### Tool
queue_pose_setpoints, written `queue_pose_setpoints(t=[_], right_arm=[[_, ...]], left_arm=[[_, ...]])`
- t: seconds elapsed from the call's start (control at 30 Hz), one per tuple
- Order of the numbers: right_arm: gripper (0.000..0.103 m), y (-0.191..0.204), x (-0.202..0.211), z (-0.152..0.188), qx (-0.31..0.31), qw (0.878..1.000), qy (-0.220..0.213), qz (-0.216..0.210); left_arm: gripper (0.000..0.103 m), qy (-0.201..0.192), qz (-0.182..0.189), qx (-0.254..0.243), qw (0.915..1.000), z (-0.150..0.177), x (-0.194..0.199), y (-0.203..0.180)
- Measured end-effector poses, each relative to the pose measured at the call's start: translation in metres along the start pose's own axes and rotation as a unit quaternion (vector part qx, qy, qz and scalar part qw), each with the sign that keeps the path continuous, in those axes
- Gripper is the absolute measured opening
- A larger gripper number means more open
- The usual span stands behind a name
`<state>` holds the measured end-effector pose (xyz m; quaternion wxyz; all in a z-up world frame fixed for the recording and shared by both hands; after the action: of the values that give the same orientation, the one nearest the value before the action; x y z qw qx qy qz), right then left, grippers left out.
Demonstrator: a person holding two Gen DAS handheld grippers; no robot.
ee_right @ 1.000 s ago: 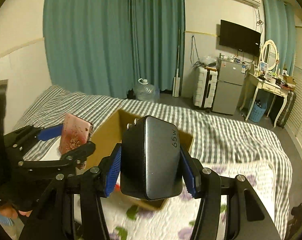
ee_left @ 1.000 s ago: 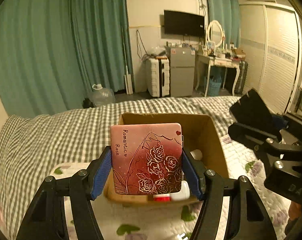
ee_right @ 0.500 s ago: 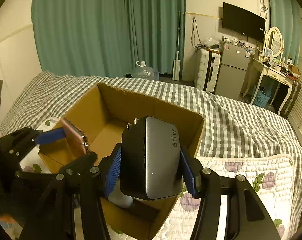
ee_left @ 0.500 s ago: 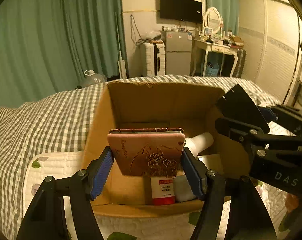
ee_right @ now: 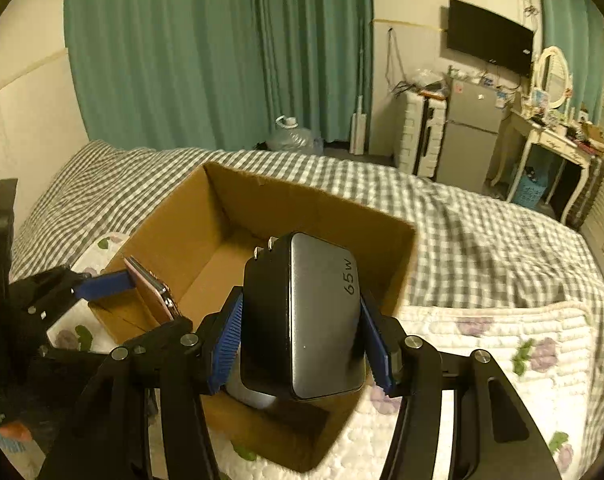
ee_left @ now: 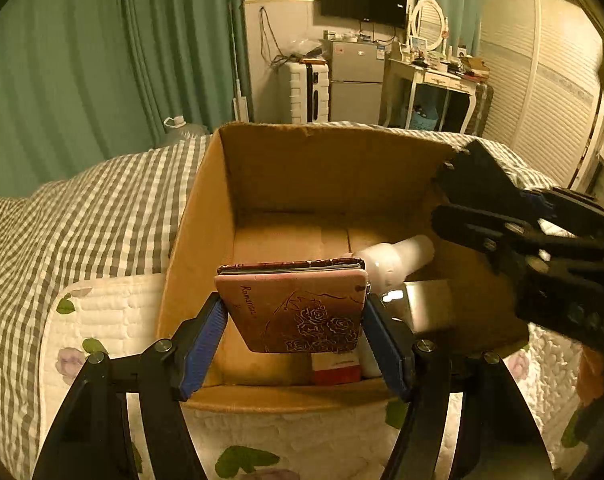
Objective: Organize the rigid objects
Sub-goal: 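Lower the black charger and rose card case into the box and release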
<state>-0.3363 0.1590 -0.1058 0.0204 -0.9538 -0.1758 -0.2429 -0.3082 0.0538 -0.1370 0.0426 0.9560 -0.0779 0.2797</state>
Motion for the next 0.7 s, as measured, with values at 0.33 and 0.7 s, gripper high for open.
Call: queue_pose_setpoints(t=[0.33,0.7], right_arm=[[0.071,-0.004,-0.045,0.001,-0.02,0.999,0.01,-0.027],[0.071,0.039,-0.008,0.001,-0.004,0.988,0.028,-0.153]], left_arm=[[0.071,-0.019,-0.007,-0.03,0.9993,0.003,-0.013,-0.004],[0.071,-0.042,0.026,-0.003,0.9988,-0.006,0.0,-0.006]])
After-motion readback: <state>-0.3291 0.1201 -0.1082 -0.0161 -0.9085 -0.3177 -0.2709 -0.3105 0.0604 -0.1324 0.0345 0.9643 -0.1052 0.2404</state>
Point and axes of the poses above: each gripper's, at about its wrist camera, not at the fingertips, and x roughly against the way its jaws point, y to its left, z to its underside, the point moved 9 cm from there along -x, roughly the way its jaws point, and after that the axes turned 14 degrees about -y, right-handed, at the moved point
